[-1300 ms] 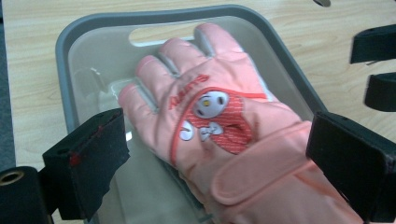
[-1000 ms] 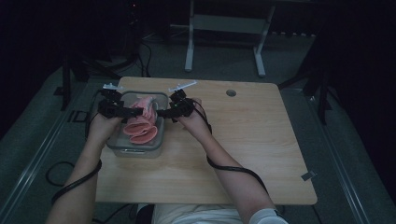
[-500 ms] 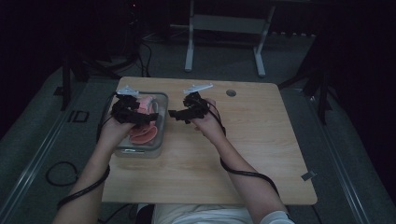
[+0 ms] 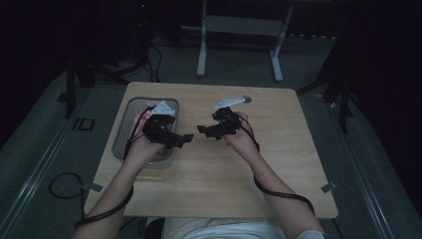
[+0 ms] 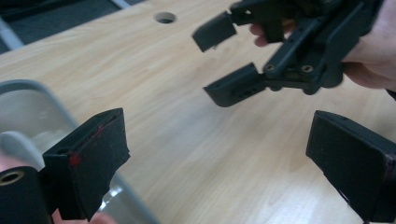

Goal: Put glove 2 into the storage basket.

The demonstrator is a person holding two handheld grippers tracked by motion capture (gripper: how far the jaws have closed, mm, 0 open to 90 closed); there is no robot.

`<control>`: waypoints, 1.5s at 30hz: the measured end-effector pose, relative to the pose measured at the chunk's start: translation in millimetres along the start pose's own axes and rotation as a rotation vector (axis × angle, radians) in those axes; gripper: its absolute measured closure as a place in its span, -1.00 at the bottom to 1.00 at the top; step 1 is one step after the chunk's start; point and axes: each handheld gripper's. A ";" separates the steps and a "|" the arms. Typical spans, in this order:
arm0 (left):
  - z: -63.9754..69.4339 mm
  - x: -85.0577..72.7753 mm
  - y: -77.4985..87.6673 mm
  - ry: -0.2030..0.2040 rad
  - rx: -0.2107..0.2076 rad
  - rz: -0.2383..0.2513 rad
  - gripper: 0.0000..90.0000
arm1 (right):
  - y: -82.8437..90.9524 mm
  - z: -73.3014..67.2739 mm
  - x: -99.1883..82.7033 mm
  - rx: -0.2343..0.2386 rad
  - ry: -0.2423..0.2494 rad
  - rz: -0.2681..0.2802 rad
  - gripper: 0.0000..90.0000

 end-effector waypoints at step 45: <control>90.5 -78.2 -93.9 -0.192 -0.309 -0.105 -0.88 | 28.2 3.9 -129.0 -0.014 0.063 -0.046 -0.67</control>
Point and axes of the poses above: each handheld gripper's, and its own axes: y roughly backward along the jaws, x roughly out of its top, z roughly to its right, and after that the axes turned 3 degrees about z, right-handed
